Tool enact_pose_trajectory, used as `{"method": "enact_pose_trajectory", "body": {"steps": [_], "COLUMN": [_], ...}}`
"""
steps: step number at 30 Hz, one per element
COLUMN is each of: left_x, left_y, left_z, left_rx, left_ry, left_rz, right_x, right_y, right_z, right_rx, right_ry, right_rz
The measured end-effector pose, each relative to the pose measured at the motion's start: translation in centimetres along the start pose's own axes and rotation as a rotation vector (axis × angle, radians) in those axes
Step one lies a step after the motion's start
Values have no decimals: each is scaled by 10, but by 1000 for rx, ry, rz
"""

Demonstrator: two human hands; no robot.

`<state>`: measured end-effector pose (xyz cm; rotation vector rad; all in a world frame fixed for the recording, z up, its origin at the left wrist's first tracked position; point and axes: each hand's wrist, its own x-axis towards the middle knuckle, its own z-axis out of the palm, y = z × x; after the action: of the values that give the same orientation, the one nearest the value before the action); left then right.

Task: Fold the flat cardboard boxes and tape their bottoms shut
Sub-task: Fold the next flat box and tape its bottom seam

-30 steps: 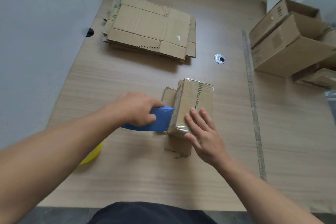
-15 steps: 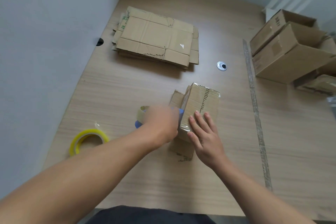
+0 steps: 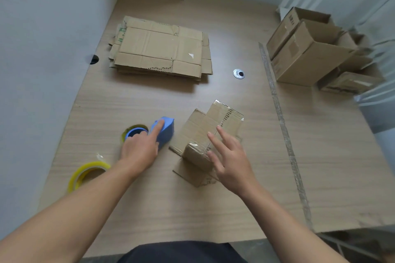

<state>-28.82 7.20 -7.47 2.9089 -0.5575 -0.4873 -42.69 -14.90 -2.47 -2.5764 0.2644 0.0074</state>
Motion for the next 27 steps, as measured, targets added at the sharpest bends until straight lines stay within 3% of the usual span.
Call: {"method": "enact_pose_trajectory", "body": {"steps": [5, 9, 13, 15, 18, 20, 22, 27], "left_x": [-6, -4, -15, -22, -41, -50, -53, -50], "left_y": [-9, -9, 3, 11, 39, 64, 82, 97], "left_z": [11, 11, 9, 6, -2, -4, 2, 4], "left_rx": [7, -30, -78, -183, -575, -735, -749, -805], "left_ry": [-50, -82, -92, 45, 303, 261, 201, 293], "left_rz": [19, -37, -143, -177, -123, -63, -81, -199], "right_x": [36, 74, 87, 84, 70, 59, 48, 31], "right_y": [37, 69, 86, 93, 97, 99, 102, 117], "right_z": [-46, -61, -48, -42, -38, -33, -29, -30], "right_rx": [123, 345, 503, 547, 640, 667, 662, 703], "right_ry": [183, 58, -144, -115, -75, -99, -151, -133], "right_rz": [161, 310, 304, 299, 312, 321, 279, 210]}}
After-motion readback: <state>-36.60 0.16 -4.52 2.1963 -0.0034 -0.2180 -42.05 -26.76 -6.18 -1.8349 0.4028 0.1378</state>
